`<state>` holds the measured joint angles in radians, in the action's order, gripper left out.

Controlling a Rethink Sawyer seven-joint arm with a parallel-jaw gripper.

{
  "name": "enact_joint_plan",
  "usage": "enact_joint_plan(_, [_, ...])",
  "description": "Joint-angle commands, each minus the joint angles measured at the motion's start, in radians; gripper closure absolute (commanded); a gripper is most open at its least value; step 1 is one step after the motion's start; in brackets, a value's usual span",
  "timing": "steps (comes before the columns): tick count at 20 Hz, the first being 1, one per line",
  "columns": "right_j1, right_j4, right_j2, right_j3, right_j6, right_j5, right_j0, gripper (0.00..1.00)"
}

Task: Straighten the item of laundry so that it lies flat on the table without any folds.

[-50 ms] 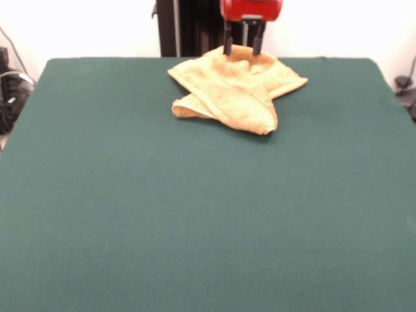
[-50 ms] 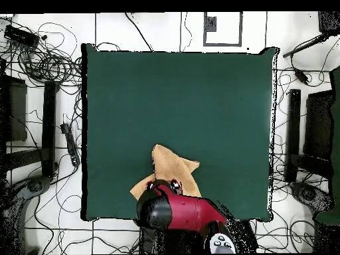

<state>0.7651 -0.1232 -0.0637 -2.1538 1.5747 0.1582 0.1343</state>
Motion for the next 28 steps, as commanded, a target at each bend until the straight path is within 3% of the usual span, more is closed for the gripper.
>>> enact_joint_plan(1, [-0.024, 0.074, 0.081, 0.085, 0.163, 0.163, -0.043, 0.00])
enact_joint_plan(12, [-0.006, 0.095, 0.066, 0.192, 0.164, 0.324, -0.081, 0.00])
enact_joint_plan(25, [-0.015, 0.098, 0.093, 0.181, 0.153, 0.290, -0.050, 0.00])
enact_joint_plan(28, [0.016, 0.090, 0.105, 0.125, 0.141, 0.262, -0.036, 0.00])
